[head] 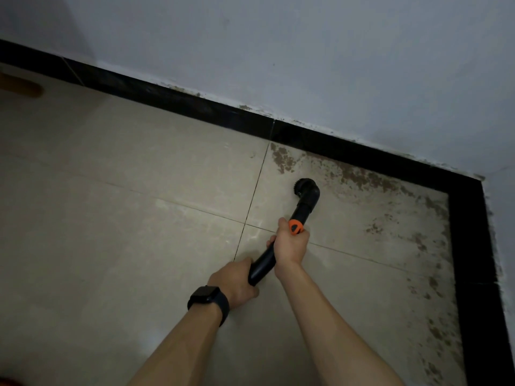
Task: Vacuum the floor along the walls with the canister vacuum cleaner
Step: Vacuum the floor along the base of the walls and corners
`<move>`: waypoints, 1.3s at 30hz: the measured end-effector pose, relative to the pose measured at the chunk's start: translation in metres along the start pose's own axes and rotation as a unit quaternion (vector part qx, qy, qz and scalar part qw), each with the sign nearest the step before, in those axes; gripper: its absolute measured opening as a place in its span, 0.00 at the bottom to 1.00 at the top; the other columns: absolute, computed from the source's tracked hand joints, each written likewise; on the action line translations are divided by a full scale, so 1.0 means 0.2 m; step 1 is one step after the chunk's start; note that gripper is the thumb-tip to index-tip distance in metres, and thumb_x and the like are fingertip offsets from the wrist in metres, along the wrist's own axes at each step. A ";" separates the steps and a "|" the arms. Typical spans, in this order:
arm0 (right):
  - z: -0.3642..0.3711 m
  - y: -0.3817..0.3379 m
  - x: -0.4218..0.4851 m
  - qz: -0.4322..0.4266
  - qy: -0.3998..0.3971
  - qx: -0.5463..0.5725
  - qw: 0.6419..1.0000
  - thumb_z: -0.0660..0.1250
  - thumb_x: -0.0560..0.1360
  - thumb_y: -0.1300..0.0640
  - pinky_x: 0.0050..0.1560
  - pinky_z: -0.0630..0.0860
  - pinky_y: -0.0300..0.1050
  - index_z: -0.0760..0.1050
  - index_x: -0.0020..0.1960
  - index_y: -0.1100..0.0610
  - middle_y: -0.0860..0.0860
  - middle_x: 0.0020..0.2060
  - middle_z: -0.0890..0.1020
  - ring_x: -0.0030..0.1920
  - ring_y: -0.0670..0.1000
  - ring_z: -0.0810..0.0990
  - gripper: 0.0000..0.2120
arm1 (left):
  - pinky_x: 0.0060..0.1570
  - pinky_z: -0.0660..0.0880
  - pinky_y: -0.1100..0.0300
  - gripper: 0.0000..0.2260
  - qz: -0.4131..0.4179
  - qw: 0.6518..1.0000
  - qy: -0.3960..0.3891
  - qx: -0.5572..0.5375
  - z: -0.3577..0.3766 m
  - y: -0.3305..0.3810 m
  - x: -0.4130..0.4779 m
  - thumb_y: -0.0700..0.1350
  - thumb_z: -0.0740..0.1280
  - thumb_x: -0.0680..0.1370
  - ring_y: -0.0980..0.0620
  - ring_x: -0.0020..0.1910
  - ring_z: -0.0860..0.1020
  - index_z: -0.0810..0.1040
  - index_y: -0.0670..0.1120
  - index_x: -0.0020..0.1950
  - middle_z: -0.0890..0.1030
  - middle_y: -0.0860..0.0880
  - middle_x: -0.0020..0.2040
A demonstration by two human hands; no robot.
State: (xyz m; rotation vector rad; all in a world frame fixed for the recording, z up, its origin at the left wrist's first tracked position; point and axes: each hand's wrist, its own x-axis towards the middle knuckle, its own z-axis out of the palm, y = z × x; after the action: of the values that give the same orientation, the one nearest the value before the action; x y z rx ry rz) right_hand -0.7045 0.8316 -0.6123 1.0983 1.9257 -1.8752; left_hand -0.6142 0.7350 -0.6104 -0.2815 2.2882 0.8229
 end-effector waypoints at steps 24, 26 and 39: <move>0.48 -0.12 0.05 -0.031 -0.176 -0.063 0.982 0.72 0.78 0.52 0.36 0.80 0.47 0.71 0.64 0.64 0.53 0.36 0.78 0.28 0.48 0.78 0.22 | 0.46 0.78 0.49 0.13 -0.075 0.980 0.126 -0.137 -0.20 -0.12 0.12 0.40 0.64 0.74 0.44 0.45 0.78 0.63 0.50 0.54 0.76 0.47 0.48; 0.49 -0.13 0.08 -0.027 -0.180 -0.056 0.982 0.73 0.78 0.53 0.35 0.80 0.46 0.72 0.64 0.65 0.54 0.38 0.78 0.29 0.48 0.79 0.21 | 0.48 0.79 0.47 0.14 -0.075 0.980 0.116 -0.141 -0.23 -0.12 0.16 0.40 0.64 0.74 0.43 0.46 0.78 0.64 0.49 0.57 0.77 0.46 0.49; 0.45 -0.25 0.20 -0.025 -0.186 -0.029 0.982 0.69 0.81 0.57 0.38 0.79 0.45 0.75 0.63 0.64 0.54 0.41 0.79 0.38 0.49 0.80 0.14 | 0.36 0.71 0.58 0.13 -0.038 0.974 0.094 -0.201 -0.26 -0.01 0.32 0.39 0.64 0.74 0.47 0.43 0.77 0.65 0.50 0.54 0.76 0.47 0.47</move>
State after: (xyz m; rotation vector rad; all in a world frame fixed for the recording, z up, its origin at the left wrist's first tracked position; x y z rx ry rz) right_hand -0.7939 0.7674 -0.6136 0.6292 1.7915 -1.8767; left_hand -0.6888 0.7020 -0.6236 -0.6480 2.2487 1.2644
